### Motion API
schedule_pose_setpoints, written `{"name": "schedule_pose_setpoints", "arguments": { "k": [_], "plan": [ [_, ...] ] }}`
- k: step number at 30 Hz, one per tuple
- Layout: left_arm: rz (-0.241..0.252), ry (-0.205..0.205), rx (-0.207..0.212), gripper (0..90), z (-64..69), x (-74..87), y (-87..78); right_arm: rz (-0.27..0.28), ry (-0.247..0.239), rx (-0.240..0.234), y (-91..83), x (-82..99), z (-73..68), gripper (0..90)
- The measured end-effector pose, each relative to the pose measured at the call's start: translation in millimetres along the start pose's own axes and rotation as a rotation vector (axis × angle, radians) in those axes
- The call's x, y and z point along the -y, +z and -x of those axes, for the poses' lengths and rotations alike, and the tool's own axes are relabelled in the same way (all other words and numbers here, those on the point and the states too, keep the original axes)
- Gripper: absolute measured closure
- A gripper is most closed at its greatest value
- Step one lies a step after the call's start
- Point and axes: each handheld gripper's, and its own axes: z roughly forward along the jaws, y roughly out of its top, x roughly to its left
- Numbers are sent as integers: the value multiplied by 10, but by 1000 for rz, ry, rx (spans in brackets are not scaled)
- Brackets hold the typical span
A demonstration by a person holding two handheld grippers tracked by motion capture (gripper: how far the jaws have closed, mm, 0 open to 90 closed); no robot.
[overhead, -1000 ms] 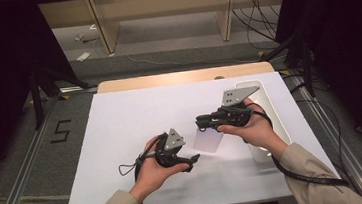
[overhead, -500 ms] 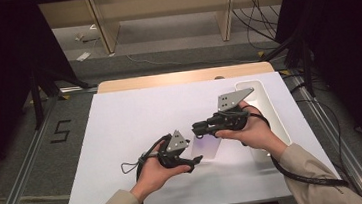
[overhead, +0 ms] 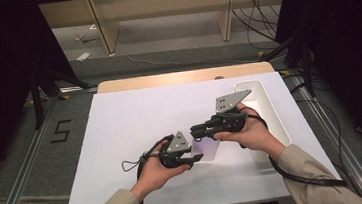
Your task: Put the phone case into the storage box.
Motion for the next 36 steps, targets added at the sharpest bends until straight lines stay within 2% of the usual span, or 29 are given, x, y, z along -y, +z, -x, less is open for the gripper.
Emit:
{"name": "schedule_pose_setpoints", "arguments": {
  "k": [13,21,22,24,27,33,36],
  "plan": [
    [-17,-8,44,752,-18,-33,-65,20,5,-54,-26,-3,9,787],
    [-22,4,53,772,-28,-34,-84,22,-25,-65,-19,0,6,773],
    [-22,5,52,776,-27,-35,-89,24,-34,-62,-20,-1,5,759],
    [-24,16,23,810,-34,-34,-102,25,-44,-47,-28,-6,8,696],
    [-20,12,2,810,-43,-47,-119,55,-50,-22,-41,-5,18,678],
    [-24,-48,-56,811,-91,-25,-140,130,-24,36,-87,-16,43,468],
    [-18,-87,-86,810,-111,-20,-154,180,-4,83,-108,-10,75,357]
  ]
}}
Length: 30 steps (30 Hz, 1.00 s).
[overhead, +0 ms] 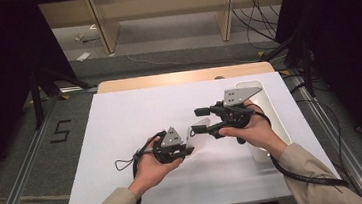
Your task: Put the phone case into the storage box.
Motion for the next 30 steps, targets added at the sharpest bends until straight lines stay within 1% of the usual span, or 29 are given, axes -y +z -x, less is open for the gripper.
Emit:
{"name": "schedule_pose_setpoints", "arguments": {
  "k": [2,5,10,11,14,15,19,24,27,30],
  "plan": [
    [1,-12,-18,810,-11,2,-6,21,25,35,-5,15,22,296],
    [9,-39,-42,810,-21,5,-13,38,53,85,-7,54,56,262],
    [22,-73,-70,809,-43,7,-32,80,97,159,-37,97,114,235],
    [21,-79,-77,809,-48,9,-36,82,110,171,-47,108,125,234],
    [25,-101,-89,809,-62,11,-46,85,126,206,-67,154,160,231],
    [25,-107,-97,809,-66,11,-48,80,133,211,-71,168,168,228],
    [30,-123,-106,808,-77,14,-50,76,139,240,-59,206,178,192],
    [29,-120,-111,808,-84,13,-45,65,129,258,-19,222,149,163],
    [37,-125,-121,808,-93,9,-51,59,126,263,-3,229,132,160],
    [35,-121,-130,808,-101,9,-54,57,125,270,13,232,117,156]
  ]
}}
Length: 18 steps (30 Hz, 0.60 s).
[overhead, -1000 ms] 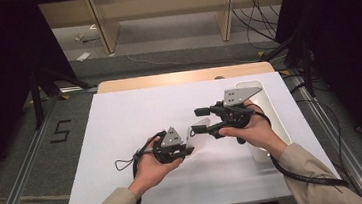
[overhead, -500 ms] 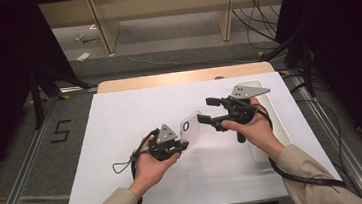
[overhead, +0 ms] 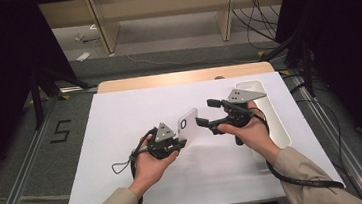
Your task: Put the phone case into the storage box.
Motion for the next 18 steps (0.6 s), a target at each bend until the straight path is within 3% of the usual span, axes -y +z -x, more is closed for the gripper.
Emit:
{"name": "schedule_pose_setpoints", "arguments": {
  "k": [18],
  "plan": [
    [8,-21,-13,808,-1,-22,12,1,-9,35,22,0,-59,97]
  ]
}}
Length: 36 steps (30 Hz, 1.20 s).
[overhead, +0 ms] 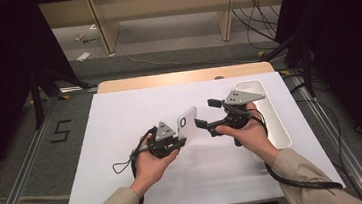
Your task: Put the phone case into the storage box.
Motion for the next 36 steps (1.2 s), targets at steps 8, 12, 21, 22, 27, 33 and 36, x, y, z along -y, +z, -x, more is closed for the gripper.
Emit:
{"name": "schedule_pose_setpoints", "arguments": {
  "k": [8,12,21,22,27,33,36],
  "plan": [
    [5,-2,-11,808,-8,-18,15,5,2,13,5,-3,-19,75],
    [8,-9,-9,808,-1,-26,36,3,1,17,18,4,-40,58],
    [15,-13,-4,808,43,-61,90,6,14,29,46,26,-49,44],
    [16,-13,-2,808,47,-63,96,4,15,28,47,26,-51,44],
    [18,-13,-1,808,62,-79,117,4,17,30,49,32,-50,44],
    [16,-14,2,808,78,-93,139,6,24,34,58,41,-46,44],
    [16,-13,4,808,91,-102,154,7,28,35,58,42,-48,43]
  ]
}}
